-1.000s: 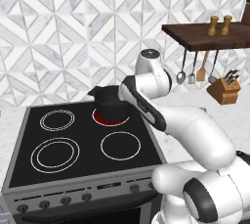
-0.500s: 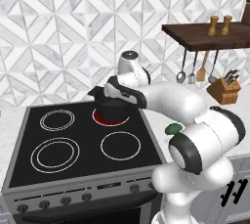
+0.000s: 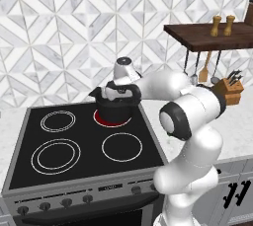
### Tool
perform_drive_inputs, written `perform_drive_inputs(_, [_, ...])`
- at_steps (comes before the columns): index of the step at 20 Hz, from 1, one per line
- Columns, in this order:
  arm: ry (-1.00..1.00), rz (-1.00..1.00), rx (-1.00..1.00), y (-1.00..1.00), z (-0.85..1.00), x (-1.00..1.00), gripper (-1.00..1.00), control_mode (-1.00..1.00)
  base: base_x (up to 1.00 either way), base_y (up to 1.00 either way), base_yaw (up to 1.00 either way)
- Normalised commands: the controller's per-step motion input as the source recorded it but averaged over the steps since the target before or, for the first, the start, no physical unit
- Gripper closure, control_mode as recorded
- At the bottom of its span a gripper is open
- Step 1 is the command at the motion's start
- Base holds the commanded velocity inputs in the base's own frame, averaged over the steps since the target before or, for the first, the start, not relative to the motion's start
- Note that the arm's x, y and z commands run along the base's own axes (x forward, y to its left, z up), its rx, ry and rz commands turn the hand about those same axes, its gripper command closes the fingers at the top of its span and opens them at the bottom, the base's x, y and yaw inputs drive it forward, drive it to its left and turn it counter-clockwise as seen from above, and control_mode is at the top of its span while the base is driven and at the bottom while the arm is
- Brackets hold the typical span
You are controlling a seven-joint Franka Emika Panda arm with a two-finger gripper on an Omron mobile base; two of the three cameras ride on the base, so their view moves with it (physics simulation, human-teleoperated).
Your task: Put the broccoli and lemon wedge in the pot. Retrieve the spatula and lightly stir the vegetables in the pot.
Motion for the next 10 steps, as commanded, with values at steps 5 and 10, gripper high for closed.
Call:
perform_drive_inputs(5, [0.01, 0.0, -0.06, 0.0, -0.39, 0.5, 1.0, -1.0, 0.0, 0.0, 0.0])
perform_drive_inputs(10, [0.01, 0.0, -0.05, 0.0, -0.38, 0.39, 1.0, -1.0, 0.0, 0.0, 0.0])
